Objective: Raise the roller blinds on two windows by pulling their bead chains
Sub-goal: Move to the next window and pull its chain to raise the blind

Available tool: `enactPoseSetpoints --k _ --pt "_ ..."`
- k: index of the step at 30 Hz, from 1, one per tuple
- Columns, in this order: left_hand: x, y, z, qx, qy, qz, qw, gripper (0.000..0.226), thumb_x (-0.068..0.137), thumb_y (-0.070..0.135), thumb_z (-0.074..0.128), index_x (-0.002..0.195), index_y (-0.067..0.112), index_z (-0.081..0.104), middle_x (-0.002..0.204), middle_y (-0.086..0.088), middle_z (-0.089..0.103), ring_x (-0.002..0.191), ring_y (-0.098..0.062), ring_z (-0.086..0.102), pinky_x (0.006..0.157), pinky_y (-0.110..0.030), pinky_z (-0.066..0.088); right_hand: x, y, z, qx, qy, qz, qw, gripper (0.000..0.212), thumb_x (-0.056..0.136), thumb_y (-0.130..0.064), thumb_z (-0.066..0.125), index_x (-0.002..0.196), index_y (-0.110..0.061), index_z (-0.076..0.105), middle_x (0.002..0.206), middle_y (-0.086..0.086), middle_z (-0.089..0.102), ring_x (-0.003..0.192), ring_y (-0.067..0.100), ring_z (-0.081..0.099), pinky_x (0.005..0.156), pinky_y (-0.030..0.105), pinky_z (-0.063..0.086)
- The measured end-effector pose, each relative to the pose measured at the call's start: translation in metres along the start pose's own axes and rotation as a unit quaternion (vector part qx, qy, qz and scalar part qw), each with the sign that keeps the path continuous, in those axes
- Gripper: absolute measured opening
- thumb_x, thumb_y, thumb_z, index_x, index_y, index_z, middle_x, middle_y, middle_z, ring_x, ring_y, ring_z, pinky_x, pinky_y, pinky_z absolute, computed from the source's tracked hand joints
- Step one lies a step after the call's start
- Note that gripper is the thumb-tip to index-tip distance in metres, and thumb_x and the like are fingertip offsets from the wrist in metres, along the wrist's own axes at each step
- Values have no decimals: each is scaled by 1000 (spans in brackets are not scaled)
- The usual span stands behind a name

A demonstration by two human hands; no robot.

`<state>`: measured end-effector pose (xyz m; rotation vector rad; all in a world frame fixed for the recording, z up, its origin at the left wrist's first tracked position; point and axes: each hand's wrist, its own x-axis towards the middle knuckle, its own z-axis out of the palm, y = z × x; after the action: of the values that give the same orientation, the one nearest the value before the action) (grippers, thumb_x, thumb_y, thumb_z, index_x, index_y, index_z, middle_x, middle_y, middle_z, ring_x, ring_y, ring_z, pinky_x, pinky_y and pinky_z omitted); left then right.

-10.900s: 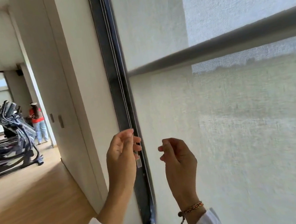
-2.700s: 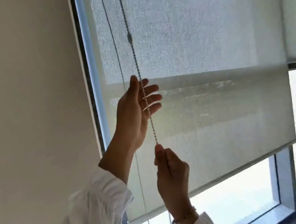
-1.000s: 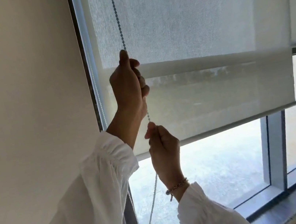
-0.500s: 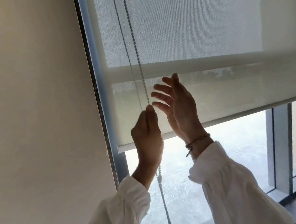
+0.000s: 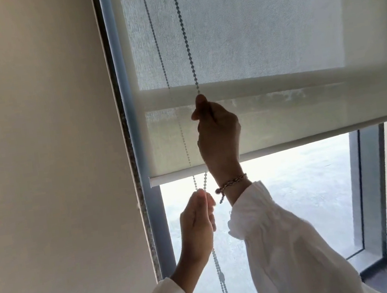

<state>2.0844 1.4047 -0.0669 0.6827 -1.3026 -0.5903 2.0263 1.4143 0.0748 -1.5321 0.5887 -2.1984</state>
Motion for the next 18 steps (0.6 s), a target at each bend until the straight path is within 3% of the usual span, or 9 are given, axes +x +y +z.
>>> enactPoseSetpoints --k 2,4,6,9,11,13,16,18 --pt "10 6 -5 -12 10 -14 1000 32 85 50 35 70 32 57 56 9 46 46 -7 41 45 -20 35 -4 4 -4 13 10 -13 1000 38 93 -29 48 55 -27 51 31 -14 39 36 7 32 46 30 31" --pt "26 17 -9 -1 24 2 1000 41 88 56 31 94 25 56 77 0 60 64 -6 59 59 -19 49 -14 13 -8 -6 17 -32 999 36 92 -27 49 57 -24 52 32 -13 40 34 3 32 42 23 29" --pt "43 37 -10 -18 23 18 999 45 86 52 25 104 22 53 93 -2 62 83 -5 61 71 -18 49 -30 23 -12 -36 27 -58 997 34 92 -25 50 59 -17 55 34 -12 39 32 4 35 39 15 26" --pt "64 78 -7 -54 15 45 997 39 92 42 25 106 19 53 93 -1 63 89 -11 62 78 -22 47 -57 39 -14 -64 42 -71 995 38 90 -34 48 60 -11 56 40 -15 37 35 5 34 39 14 22" --pt "75 102 -5 -91 -5 60 994 34 96 37 28 103 19 56 90 -1 65 84 -12 64 77 -25 49 -73 47 -15 -69 35 -82 994 39 89 -34 45 60 -10 54 41 -18 33 35 4 30 40 13 20" --pt "84 123 -1 -121 -24 61 991 31 97 34 32 99 17 58 79 1 64 69 -11 62 64 -23 50 -84 50 -18 -67 23 -92 993 38 90 -30 46 60 -7 53 44 -23 32 35 2 30 42 9 19" --pt "88 140 14 -129 -38 35 990 34 97 31 37 75 17 58 49 9 48 40 -4 39 39 -17 31 -88 52 -23 -76 7 -108 991 39 89 -30 47 60 -6 52 47 -26 34 36 0 34 45 6 21" --pt "86 143 29 -122 12 31 992 45 98 29 36 56 20 46 36 12 36 31 -2 26 34 -10 20 -85 54 -26 -71 1 -97 993 35 89 -32 47 61 -12 53 42 -22 37 37 1 36 45 8 23"
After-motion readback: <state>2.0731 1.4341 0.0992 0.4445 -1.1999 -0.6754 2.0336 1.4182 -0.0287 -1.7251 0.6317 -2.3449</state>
